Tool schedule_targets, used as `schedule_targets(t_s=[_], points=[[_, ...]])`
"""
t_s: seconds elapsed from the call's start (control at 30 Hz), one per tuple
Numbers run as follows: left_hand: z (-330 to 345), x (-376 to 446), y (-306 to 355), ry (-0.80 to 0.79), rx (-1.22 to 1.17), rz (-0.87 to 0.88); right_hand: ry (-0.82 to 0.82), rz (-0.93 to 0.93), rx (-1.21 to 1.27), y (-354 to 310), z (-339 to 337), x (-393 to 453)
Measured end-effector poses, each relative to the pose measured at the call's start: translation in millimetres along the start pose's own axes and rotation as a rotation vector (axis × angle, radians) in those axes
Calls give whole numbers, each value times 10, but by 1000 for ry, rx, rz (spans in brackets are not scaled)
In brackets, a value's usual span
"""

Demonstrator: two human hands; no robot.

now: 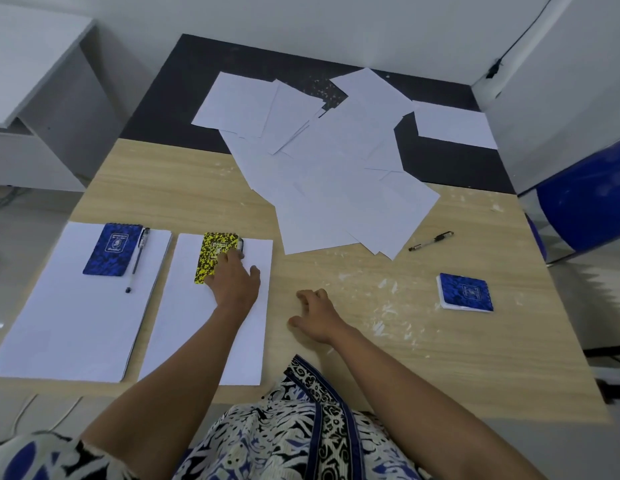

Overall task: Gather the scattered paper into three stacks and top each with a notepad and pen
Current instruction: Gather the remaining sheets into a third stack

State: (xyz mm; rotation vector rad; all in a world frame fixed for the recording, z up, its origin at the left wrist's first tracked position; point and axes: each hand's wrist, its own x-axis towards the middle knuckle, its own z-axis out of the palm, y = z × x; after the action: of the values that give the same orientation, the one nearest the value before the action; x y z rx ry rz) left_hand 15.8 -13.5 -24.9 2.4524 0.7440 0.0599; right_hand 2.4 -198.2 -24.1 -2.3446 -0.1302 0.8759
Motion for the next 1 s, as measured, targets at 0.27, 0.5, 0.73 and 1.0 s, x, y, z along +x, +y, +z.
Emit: schedule_targets(t_s=[0.27,0.5,0.73,1.0], points=[[342,-207,430,-367,-71,320,147,62,22,300,-212,-37],[681,-286,918,-512,101,367,272,104,37,725,-766,32],[956,-252,1451,-621,234,294,477,118,-75,1197,-1384,168],[1217,-122,2011,-497,377,316,499,77,-202,1521,-1943,402]])
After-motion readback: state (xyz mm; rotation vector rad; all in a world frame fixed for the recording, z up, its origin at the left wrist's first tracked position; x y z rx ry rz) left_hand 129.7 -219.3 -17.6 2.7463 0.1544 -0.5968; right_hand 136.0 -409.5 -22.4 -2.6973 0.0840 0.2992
